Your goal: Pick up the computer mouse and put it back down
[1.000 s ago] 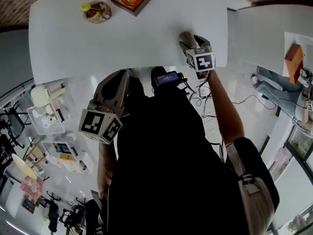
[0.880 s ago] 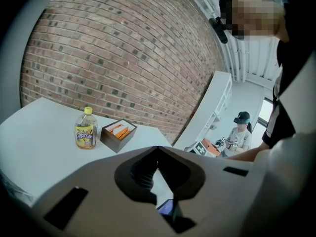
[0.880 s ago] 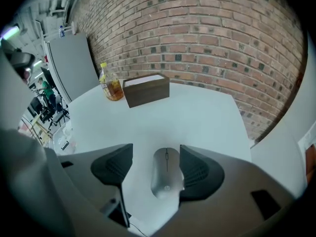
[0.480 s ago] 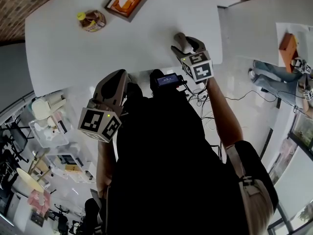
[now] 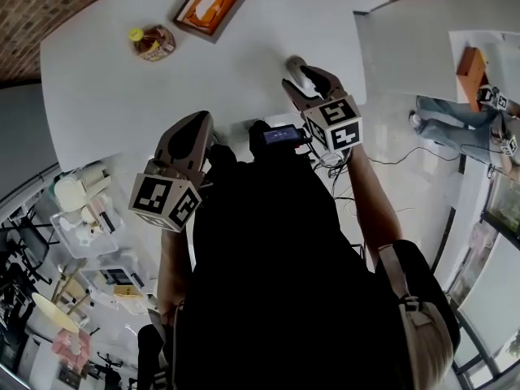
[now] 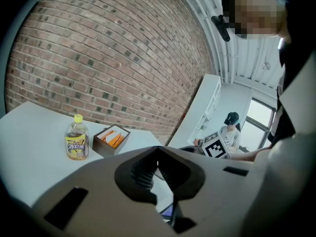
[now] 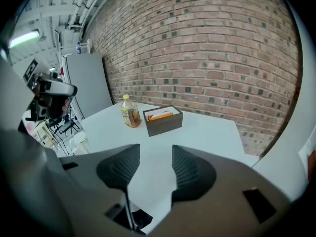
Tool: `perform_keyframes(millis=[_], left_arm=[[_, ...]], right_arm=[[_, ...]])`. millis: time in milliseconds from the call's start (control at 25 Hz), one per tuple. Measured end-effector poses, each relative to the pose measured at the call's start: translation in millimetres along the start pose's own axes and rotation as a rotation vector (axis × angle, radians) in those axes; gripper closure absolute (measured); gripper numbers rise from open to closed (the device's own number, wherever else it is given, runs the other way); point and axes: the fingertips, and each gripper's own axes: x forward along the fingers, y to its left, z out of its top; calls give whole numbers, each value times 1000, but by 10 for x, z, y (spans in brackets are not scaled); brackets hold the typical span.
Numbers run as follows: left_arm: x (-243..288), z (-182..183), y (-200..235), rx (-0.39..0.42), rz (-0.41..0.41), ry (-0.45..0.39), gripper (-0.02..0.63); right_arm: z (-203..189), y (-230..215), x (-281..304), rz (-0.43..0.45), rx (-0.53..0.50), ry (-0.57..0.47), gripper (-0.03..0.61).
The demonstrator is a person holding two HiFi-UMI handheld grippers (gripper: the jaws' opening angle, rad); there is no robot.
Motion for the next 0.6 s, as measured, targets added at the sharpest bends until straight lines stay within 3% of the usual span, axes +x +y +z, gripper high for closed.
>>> perform_keyframes(millis=[200,600], left_arm=[[-16,85,7,17,-22,-16,601],[-52,162,0,35,-68,-30,601]], right_arm=[[139,68,-118,-12,53,-46,411],[502,393,-372,18,39,-193,516]])
